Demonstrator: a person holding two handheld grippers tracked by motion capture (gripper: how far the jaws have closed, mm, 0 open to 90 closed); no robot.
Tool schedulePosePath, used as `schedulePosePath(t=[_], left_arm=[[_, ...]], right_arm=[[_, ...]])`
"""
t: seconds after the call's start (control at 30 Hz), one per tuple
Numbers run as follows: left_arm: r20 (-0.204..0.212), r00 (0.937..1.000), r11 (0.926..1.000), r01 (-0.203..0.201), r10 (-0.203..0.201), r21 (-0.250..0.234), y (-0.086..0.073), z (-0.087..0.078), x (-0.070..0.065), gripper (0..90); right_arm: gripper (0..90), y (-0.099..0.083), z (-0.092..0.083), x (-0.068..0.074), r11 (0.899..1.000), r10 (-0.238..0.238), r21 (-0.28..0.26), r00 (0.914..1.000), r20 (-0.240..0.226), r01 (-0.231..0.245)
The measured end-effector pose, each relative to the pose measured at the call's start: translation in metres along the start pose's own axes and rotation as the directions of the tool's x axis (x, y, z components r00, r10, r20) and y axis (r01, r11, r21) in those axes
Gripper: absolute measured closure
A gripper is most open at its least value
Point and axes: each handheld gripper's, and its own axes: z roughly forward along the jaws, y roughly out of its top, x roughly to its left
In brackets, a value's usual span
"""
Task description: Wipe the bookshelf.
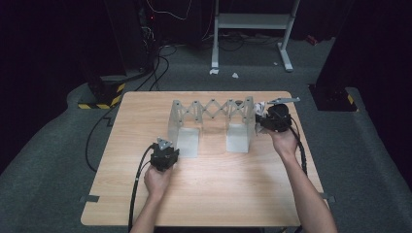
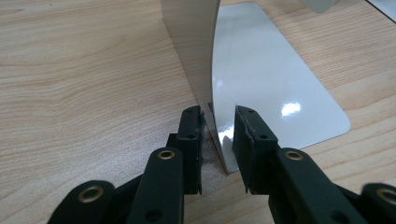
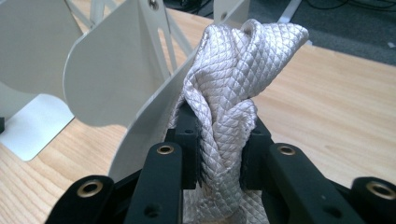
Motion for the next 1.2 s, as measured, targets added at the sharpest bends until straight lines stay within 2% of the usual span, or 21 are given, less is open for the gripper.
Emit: schedulePosePath(t=[0.2,0.43,0.87,1.2], left_arm=[[0.002,1.0,1.0,-0.001,0.001,0.0,0.0,0.0,0.0,72.5],[0.004,1.0,1.0,-0.002,0.002,0.0,0.0,0.0,0.0,72.9],[0.007,1.0,1.0,-0.001,0.001,0.0,0.0,0.0,0.0,73.0],[0.008,1.0,1.0,-0.003,0.003,-0.001,0.0,0.0,0.001,74.3]], right_arm=[[74.9,0.009,0.002,-0.003,1.0,0.005,-0.014,1.0,0.008,-0.005],[74.9,0.009,0.017,-0.009,1.0,0.023,0.013,0.9996,0.014,-0.023],[75.0,-0.023,0.055,-0.015,0.991,0.07,0.117,0.9975,0.004,-0.07],[75.1,-0.043,0.087,-0.022,0.97,0.125,0.207,0.9921,0.009,-0.124]])
